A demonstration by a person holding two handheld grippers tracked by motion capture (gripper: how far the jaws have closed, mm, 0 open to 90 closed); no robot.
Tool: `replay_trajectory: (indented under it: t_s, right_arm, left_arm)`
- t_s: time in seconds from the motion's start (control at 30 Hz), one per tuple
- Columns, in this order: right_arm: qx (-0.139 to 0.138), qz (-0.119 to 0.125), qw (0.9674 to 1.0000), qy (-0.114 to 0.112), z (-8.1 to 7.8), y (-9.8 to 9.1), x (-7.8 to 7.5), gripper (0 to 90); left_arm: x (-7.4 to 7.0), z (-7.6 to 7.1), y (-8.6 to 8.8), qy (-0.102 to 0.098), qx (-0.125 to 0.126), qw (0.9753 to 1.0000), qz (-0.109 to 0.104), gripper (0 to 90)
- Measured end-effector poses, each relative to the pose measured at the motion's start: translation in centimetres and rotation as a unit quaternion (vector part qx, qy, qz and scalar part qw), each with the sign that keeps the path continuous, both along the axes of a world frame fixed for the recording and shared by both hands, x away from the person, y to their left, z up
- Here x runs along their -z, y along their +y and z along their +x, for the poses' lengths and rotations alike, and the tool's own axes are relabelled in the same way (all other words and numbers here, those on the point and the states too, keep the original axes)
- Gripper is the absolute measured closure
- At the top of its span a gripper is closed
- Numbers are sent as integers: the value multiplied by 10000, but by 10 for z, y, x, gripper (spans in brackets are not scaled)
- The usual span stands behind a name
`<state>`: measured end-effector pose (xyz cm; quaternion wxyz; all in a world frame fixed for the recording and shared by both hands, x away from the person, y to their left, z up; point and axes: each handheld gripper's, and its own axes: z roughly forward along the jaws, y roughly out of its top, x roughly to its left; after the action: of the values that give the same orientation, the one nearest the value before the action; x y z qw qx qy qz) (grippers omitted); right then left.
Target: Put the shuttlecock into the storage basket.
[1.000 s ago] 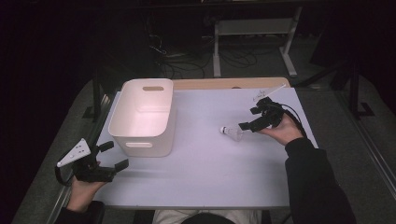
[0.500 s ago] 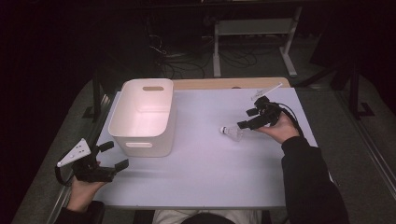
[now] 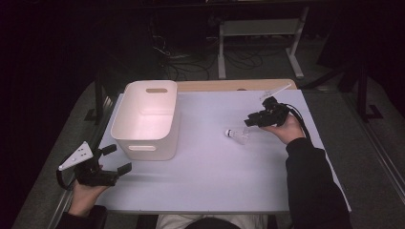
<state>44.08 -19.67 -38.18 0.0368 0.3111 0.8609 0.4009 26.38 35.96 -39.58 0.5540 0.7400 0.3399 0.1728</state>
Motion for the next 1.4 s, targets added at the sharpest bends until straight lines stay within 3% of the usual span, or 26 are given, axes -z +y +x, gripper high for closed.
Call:
replay_trajectory:
  t_s: [0.3,0.67,1.0,1.17,1.4]
  right_arm:
    - [110,27,9999,51,8,-1,8,778]
    - [309,-206,9992,137,16,3,21,874]
    - [419,-147,9987,238,22,0,27,888]
    - [547,-122,9976,402,27,-5,36,889]
    - [479,-151,9969,607,30,-2,44,889]
  left_arm:
    - [0,0,0,0,1,10000,0,0]
    - [0,0,-1,11,23,10000,17,0]
    - [0,0,0,4,-11,10000,6,0]
    - [0,0,0,4,15,10000,37,0]
    - [0,0,0,2,15,10000,23,0]
